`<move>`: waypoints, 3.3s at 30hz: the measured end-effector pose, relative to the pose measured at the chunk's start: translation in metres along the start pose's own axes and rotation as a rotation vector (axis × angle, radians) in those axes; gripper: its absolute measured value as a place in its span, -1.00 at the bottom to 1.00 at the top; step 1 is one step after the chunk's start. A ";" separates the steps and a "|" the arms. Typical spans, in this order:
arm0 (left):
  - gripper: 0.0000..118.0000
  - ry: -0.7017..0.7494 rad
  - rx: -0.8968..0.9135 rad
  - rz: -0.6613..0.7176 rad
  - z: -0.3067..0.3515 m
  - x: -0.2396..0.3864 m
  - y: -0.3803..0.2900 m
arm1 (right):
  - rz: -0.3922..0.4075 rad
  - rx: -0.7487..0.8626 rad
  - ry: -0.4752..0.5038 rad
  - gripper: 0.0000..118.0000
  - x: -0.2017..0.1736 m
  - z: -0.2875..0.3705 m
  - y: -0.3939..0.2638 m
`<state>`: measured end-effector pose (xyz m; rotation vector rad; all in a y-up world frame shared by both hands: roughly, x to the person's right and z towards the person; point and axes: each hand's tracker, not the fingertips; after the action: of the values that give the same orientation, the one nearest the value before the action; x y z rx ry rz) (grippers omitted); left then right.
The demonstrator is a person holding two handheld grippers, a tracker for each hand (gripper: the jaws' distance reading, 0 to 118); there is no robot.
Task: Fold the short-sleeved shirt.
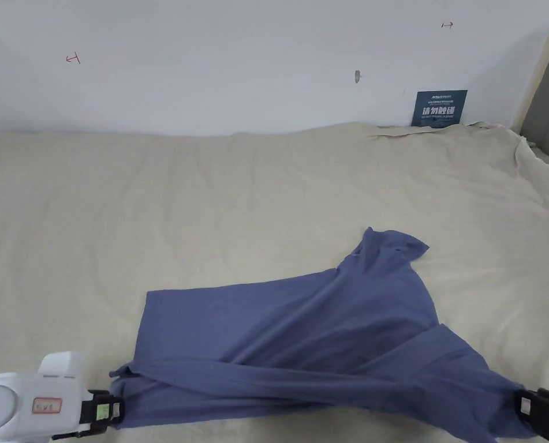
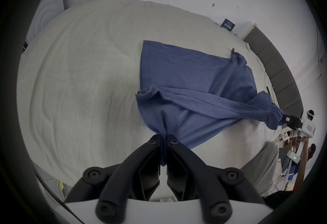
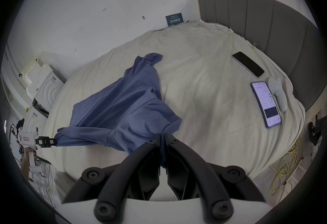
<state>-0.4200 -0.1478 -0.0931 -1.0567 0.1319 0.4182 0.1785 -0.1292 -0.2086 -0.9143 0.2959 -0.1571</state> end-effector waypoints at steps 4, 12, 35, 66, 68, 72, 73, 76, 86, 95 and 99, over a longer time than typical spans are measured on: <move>-0.95 0.025 -0.037 0.012 0.001 -0.015 -0.021 | 0.022 -0.025 0.020 -0.97 -0.005 0.006 -0.020; -0.95 0.079 -0.064 0.040 -0.032 -0.024 -0.052 | 0.005 -0.145 -0.050 -0.97 -0.006 -0.046 -0.049; 0.84 0.168 0.147 0.001 0.003 0.017 -0.035 | 0.013 0.069 -0.038 0.69 -0.020 -0.019 -0.007; -1.00 0.122 0.779 -0.069 0.062 0.096 -0.002 | 0.209 0.668 -0.023 -1.00 -0.112 0.051 0.024; -1.00 0.118 0.709 -0.058 0.055 0.087 0.014 | 0.211 0.661 -0.026 -1.00 -0.113 0.048 0.027; -1.00 0.132 0.584 -0.053 0.031 0.067 0.055 | 0.216 0.644 -0.025 -1.00 -0.114 0.041 0.032; -0.90 0.139 0.539 -0.055 0.023 0.062 0.069 | 0.216 0.641 -0.026 -1.00 -0.113 0.032 0.038; -0.14 0.145 0.442 -0.029 -0.002 0.047 0.104 | 0.218 0.631 -0.029 -1.00 -0.115 0.021 0.047; 0.76 0.238 0.132 0.030 -0.124 -0.003 0.197 | 0.201 0.568 -0.053 -1.00 -0.120 -0.031 0.072; 0.29 0.272 -0.008 0.025 -0.195 -0.017 0.200 | 0.182 0.508 -0.069 -1.00 -0.114 -0.060 0.076; -0.55 0.228 0.024 -0.024 -0.180 -0.007 0.200 | 0.170 0.479 -0.063 -1.00 -0.113 -0.067 0.079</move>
<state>-0.4887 -0.2210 -0.3424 -1.0795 0.3266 0.2728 0.0509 -0.1029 -0.2891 -0.4160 0.2607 -0.0382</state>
